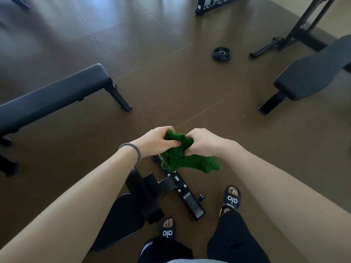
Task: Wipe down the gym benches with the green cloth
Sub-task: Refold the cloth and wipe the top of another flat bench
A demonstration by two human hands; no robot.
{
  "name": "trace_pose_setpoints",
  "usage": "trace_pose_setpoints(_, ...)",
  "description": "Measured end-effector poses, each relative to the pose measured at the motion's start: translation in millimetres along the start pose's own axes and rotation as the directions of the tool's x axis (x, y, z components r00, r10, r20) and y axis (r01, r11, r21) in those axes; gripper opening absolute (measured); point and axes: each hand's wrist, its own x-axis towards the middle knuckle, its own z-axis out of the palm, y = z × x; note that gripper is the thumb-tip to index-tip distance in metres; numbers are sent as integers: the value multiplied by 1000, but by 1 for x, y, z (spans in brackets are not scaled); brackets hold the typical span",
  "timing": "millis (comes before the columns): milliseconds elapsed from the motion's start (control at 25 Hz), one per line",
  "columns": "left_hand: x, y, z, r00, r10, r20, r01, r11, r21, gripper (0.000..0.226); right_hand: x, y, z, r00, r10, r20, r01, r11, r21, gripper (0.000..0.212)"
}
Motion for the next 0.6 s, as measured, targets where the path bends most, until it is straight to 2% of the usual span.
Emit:
trace_pose_setpoints(160, 67, 26, -3, 999, 23, -44, -16, 989, 146, 5, 45, 47, -66, 996, -67, 64, 73, 992, -100, 9)
trace_pose_setpoints(240, 96, 44, 1, 995, 6, -97, 13, 981, 194, 4, 70, 73, -101, 986, -103, 129, 131, 964, -231, 6)
trace_pose_setpoints(320, 123, 61, 9, 992, -28, -120, 56, 971, 233, 7, 90, 98, -132, 981, -136, 137, 178, 912, -369, 18)
trace_pose_setpoints(440, 155, 77, 14, 984, -77, -159, 107, 976, 191, 10, 118, 125, -171, 971, -171, 165, 226, 877, -423, 30)
trace_pose_setpoints(600, 191, 85, -3, 963, -133, -233, 176, 968, 177, 11, 157, 124, -209, 934, -256, 251, 353, 771, -531, 17)
